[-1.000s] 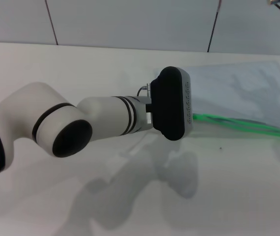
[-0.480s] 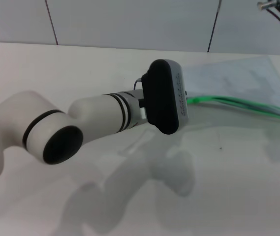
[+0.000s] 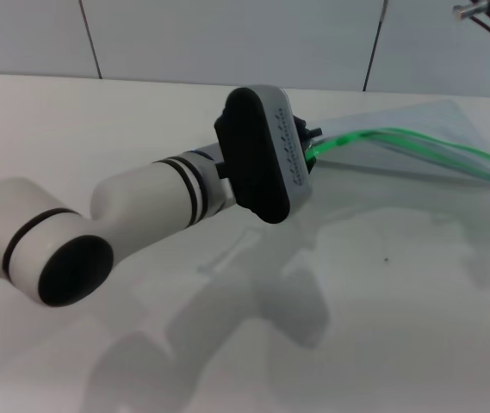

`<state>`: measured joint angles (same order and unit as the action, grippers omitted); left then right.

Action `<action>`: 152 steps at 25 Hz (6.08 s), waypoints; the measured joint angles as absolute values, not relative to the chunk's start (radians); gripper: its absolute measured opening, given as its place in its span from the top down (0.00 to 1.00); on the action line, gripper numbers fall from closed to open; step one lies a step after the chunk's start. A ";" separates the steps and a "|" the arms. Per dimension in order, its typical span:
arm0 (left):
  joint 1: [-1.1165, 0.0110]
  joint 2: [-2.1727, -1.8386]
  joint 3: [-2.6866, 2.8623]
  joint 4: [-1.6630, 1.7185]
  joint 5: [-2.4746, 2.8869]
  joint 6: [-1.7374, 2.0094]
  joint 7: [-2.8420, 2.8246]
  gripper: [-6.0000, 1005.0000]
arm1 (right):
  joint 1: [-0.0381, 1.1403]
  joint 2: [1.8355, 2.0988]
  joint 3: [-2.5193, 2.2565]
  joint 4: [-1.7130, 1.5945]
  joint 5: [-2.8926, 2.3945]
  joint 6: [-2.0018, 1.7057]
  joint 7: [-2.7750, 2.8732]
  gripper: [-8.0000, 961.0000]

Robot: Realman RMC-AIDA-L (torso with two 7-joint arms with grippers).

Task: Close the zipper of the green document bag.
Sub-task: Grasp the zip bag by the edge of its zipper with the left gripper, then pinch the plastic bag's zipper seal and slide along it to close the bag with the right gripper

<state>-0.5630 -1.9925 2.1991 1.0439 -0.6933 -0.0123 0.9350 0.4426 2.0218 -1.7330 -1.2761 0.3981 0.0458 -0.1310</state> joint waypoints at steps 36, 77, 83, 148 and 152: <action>-0.523 -1.956 2.195 1.109 -0.749 0.048 0.928 0.93 | 0.550 2.025 -1.568 -1.306 0.838 0.655 -0.819 0.24; -0.512 -1.944 2.196 1.113 -0.761 0.047 0.926 0.93 | 0.330 2.030 -1.844 -1.449 0.805 0.509 -1.254 0.24; -0.512 -1.944 2.195 1.117 -0.761 0.048 0.926 0.93 | 0.326 2.030 -1.866 -1.439 0.780 0.482 -1.255 0.26; -0.511 -1.933 2.199 1.124 -0.785 0.048 0.926 0.91 | 0.320 2.036 -1.997 -1.338 0.623 0.221 -1.239 0.79; -0.512 -1.933 2.197 1.124 -0.785 0.045 0.925 0.91 | 0.319 2.036 -1.998 -1.343 0.623 0.220 -1.239 0.83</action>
<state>-0.5117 -1.9327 2.1973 1.1244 -0.7853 0.0450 0.9253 0.3195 2.0356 -1.9980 -1.3429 0.6227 0.2196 -1.2394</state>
